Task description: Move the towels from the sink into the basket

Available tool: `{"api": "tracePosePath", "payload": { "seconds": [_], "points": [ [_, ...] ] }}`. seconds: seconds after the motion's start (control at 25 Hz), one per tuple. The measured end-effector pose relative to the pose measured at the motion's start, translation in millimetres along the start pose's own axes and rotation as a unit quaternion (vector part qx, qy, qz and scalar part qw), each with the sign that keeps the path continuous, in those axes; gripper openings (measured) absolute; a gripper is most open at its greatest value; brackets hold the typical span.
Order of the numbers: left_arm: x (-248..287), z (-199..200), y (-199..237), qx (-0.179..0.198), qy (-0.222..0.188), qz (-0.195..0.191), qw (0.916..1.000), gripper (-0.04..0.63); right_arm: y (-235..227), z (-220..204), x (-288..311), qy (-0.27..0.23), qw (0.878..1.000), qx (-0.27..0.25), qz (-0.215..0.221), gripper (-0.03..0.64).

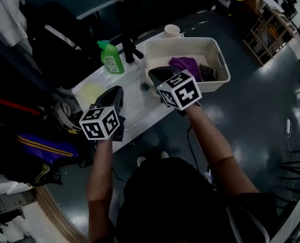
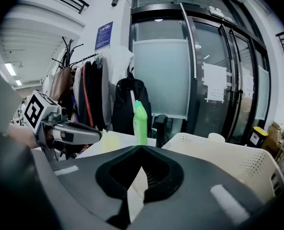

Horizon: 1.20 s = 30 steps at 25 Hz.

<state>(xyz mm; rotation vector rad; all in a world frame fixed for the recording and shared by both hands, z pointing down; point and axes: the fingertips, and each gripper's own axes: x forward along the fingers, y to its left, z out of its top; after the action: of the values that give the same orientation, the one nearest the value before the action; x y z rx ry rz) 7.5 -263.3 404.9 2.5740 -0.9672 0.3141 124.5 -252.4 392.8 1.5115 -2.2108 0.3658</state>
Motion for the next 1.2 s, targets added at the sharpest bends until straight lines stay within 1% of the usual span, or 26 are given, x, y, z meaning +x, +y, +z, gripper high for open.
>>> {"api": "tracePosePath", "payload": {
  "seconds": [0.28,0.56,0.8,0.96,1.2],
  "points": [
    [-26,-14,31,-0.019,-0.002,0.037,0.9991,0.021,32,9,16,-0.004,0.999,-0.010,0.031,-0.002],
    [-47,-32,68,-0.032,0.003,0.078,0.9964,0.021,64,15,29,-0.011,0.998,-0.011,0.065,-0.002],
    [-56,-47,91,-0.038,0.006,0.099,0.9944,0.021,91,18,42,-0.010,0.995,-0.012,0.097,-0.002],
    [-58,-56,105,-0.039,0.012,0.110,0.9931,0.021,109,10,54,0.003,0.993,-0.010,0.117,-0.002],
    [-59,-67,123,-0.031,0.016,0.125,0.9916,0.021,128,-15,77,0.034,0.990,-0.005,0.139,-0.002]
  ]
}}
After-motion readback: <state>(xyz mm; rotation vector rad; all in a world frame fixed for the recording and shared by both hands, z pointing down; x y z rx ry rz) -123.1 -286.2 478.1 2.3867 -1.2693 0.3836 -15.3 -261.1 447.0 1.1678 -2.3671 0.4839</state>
